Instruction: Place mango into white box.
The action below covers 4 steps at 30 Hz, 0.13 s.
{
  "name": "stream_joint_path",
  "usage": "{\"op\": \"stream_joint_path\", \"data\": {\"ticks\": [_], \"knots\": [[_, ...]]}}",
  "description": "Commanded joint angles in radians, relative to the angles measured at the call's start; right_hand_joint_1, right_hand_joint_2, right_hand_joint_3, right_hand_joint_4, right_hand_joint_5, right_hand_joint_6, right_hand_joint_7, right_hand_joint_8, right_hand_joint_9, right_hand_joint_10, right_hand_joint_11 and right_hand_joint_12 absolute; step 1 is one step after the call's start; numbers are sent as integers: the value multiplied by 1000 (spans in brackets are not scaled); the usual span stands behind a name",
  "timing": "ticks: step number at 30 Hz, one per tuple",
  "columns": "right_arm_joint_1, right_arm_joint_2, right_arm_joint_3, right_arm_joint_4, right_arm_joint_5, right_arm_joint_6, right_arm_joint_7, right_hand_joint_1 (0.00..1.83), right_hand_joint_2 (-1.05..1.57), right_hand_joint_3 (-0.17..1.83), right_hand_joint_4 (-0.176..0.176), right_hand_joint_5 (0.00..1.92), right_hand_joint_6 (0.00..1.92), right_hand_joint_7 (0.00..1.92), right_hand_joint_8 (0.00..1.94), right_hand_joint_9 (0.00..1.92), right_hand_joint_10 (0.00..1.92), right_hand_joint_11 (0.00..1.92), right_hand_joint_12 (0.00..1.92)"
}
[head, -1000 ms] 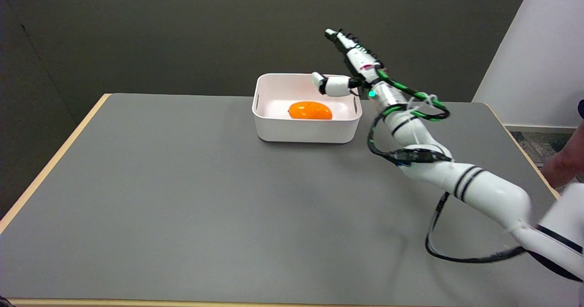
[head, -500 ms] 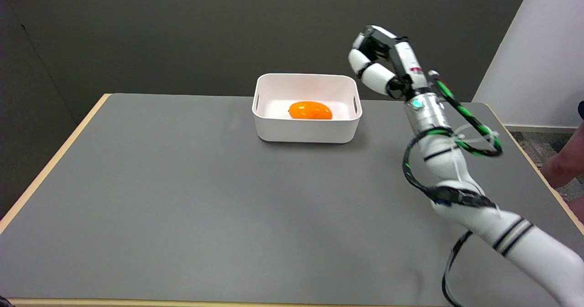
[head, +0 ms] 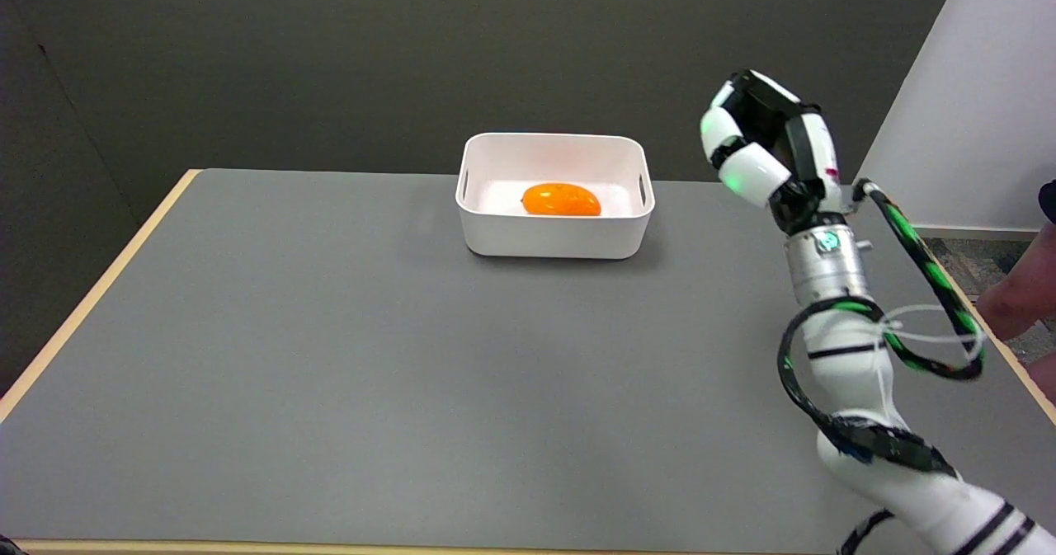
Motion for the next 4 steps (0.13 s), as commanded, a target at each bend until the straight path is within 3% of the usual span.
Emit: {"op": "stream_joint_path", "data": {"ticks": [1, 4], "knots": [[-209, -81, -11, -127, 30, 160, 76, 906, 973, 708, 66, 682, 1657, 578, 1941, 721, 1921, 10, 1921], [-204, -76, -29, -120, 30, 164, 76, 907, 972, 710, 64, 683, 1657, 577, 1941, 724, 1921, 9, 1921]]}}
